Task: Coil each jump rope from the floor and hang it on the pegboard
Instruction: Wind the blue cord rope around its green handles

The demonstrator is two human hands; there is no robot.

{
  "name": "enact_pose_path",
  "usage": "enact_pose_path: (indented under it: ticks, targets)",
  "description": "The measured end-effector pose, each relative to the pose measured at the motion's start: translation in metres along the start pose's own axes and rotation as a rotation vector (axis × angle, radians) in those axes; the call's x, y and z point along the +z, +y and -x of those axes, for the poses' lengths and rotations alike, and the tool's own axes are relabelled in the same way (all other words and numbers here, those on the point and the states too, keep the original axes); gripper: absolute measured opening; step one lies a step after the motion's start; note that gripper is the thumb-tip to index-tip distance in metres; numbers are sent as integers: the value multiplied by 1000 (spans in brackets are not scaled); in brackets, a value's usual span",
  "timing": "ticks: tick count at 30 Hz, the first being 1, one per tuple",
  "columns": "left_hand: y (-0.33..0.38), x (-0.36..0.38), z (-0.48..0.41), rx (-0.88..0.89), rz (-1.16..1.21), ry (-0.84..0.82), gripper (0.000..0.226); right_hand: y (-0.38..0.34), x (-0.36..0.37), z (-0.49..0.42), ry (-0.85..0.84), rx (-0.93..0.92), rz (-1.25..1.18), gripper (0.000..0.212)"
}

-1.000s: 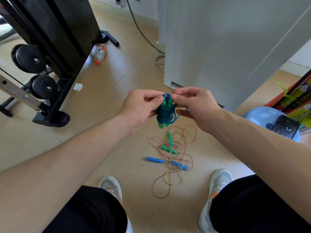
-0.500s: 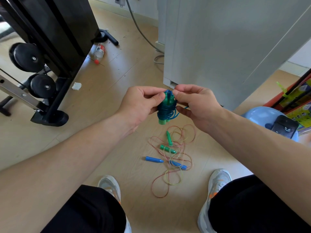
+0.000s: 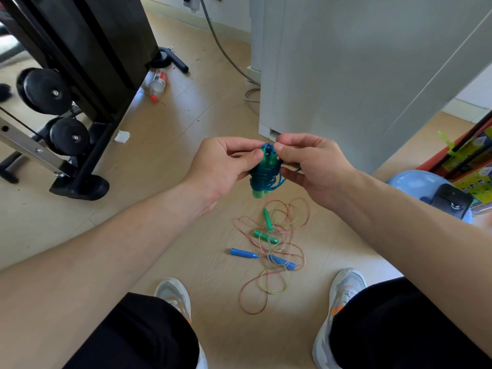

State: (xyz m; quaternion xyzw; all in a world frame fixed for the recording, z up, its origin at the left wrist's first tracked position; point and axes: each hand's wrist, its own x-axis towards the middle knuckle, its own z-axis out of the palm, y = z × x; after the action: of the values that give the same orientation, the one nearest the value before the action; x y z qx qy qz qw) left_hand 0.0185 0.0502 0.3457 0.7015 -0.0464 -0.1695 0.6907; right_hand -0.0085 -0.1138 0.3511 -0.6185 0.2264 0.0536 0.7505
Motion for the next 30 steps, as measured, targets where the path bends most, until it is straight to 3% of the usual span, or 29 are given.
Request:
enact_pose_path:
  ticks: [10,22,30]
  targets:
    - [-4,-3,3,141,-204,19,23,-5,-6,4,-113,-31,98,11]
    - [-6,-7,3,131,-328,-279,22,-6,-10,5,-252,-47,237,13]
    - [-10,-9,-5,80,-294,-217,28,-10,-8,3,-232,-70,319,24]
